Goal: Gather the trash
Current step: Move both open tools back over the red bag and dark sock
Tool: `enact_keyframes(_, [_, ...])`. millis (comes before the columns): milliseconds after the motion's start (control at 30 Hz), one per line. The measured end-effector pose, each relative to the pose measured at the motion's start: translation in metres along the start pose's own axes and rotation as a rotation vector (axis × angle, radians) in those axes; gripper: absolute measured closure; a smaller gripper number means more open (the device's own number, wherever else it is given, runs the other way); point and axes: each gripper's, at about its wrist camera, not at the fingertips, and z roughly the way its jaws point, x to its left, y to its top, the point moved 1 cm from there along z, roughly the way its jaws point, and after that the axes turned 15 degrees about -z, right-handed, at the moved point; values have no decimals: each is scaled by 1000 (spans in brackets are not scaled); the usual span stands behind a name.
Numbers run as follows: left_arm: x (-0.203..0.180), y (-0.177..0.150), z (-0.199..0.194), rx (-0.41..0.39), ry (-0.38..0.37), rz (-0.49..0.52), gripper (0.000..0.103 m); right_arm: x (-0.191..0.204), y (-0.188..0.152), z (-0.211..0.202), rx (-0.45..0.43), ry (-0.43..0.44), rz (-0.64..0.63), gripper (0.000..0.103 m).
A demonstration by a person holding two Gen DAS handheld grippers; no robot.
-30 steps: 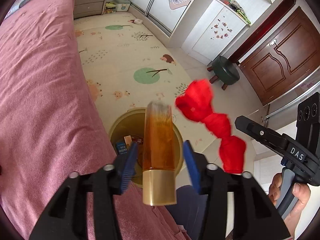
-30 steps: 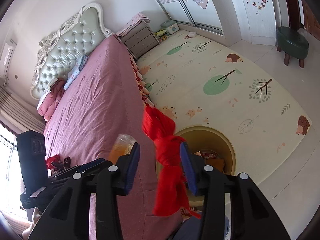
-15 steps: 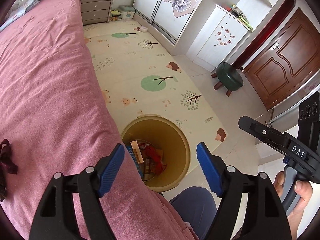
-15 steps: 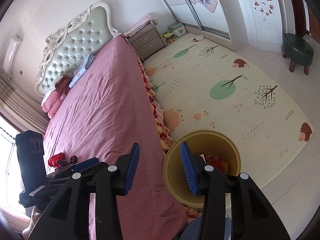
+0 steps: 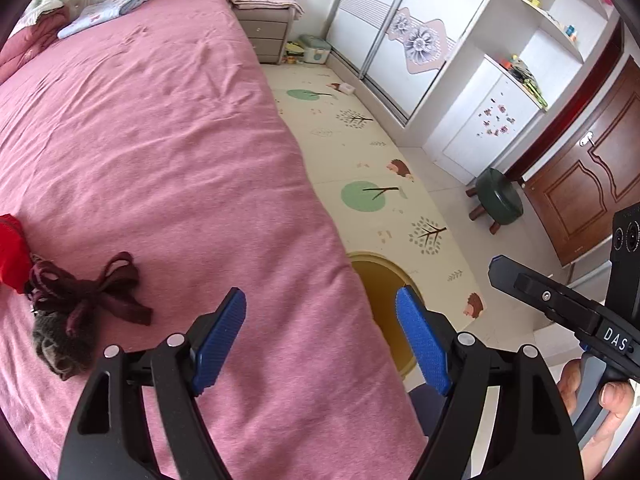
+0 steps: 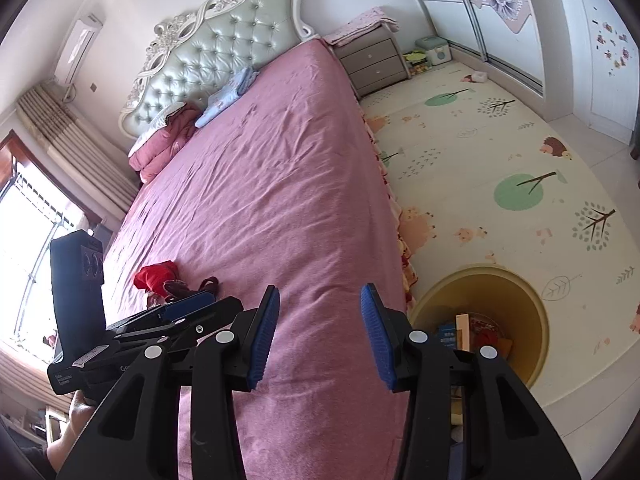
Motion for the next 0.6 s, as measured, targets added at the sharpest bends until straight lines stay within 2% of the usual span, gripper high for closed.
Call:
enact_keyframes(300, [72,22,-34,-76,69,-121,26,62,16,39,39,91,-105,60])
enact_keyframes(600, [143,27,-60,-128,128,-237,25,121,22,86,103,169,-188,60])
